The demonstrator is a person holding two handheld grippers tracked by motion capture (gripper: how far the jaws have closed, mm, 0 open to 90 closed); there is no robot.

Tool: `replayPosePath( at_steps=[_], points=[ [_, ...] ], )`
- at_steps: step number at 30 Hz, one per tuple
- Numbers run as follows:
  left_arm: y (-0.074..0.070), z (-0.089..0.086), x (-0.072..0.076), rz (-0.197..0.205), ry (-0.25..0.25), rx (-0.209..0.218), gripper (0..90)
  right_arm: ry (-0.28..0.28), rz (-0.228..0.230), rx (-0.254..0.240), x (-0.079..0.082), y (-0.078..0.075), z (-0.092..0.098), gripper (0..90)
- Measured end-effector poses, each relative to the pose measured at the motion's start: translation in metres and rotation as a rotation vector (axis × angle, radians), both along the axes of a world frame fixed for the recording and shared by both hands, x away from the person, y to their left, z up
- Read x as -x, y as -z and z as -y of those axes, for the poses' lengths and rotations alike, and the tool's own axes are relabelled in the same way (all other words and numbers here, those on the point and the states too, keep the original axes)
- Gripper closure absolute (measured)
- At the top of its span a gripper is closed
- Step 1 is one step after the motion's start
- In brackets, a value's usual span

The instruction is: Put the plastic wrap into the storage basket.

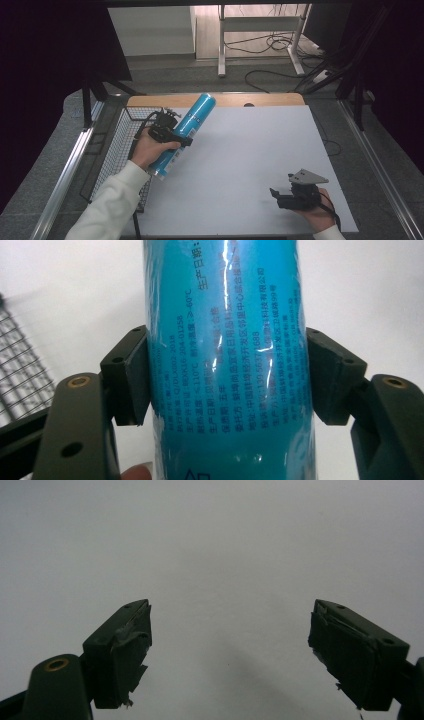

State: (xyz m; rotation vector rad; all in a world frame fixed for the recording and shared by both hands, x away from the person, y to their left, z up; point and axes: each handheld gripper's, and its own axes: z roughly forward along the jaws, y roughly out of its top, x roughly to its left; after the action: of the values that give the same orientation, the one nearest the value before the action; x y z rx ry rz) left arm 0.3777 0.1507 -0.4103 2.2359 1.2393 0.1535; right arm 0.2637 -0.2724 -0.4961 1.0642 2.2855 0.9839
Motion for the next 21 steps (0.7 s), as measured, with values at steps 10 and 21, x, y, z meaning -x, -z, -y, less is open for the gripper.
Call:
replayPosePath(
  at_steps=[10, 21],
  points=[
    [-0.009, -0.030, 0.016, 0.028, -0.041, 0.020, 31.1, -0.001, 0.002, 0.008, 0.000, 0.000, -0.001, 18.1],
    [-0.006, -0.060, 0.024, 0.024, -0.098, 0.024, 31.2, -0.003, 0.002, 0.013, 0.000, 0.000, -0.002, 18.0]
  ],
)
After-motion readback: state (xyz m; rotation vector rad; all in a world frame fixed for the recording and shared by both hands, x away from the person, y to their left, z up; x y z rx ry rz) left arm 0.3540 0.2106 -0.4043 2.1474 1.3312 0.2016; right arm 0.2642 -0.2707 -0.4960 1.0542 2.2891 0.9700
